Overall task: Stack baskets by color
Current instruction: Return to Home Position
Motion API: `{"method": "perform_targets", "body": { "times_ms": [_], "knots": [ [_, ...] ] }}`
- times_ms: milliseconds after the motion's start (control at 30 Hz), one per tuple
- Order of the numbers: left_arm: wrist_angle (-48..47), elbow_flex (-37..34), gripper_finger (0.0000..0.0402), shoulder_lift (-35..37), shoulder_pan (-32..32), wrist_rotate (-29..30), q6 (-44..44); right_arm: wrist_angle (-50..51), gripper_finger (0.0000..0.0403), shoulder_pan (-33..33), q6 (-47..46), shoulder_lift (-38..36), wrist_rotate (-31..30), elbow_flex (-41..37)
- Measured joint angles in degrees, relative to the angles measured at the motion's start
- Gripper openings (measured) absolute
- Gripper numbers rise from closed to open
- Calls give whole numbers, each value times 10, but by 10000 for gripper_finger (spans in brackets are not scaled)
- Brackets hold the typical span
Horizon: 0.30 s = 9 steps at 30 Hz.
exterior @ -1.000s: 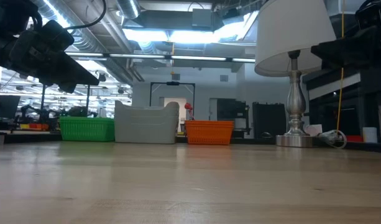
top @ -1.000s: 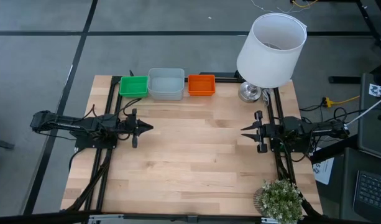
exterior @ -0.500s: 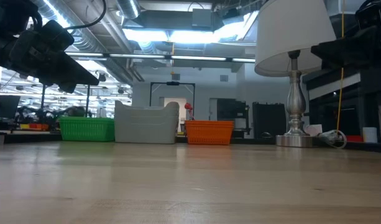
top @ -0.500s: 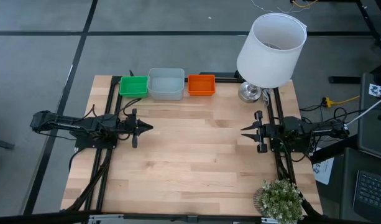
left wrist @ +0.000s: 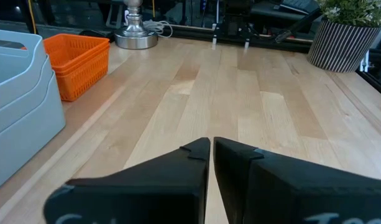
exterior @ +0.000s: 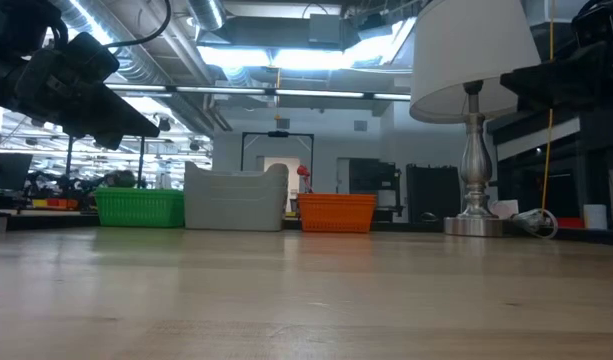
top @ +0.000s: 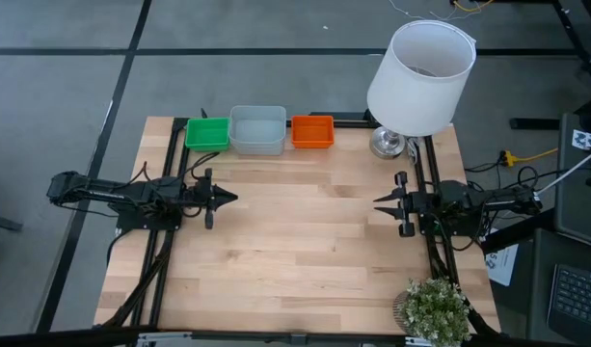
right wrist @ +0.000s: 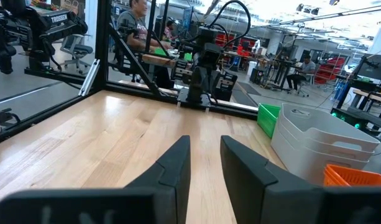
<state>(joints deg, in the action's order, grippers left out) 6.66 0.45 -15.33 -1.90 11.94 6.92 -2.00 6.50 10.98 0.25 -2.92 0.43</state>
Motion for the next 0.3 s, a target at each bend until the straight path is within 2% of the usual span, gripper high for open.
{"method": "perform_targets", "body": {
  "times_ms": [300],
  "knots": [
    [0, 0, 4, 0, 0, 0, 0, 0, 90, 0, 0, 0, 0, 0]
  ]
}}
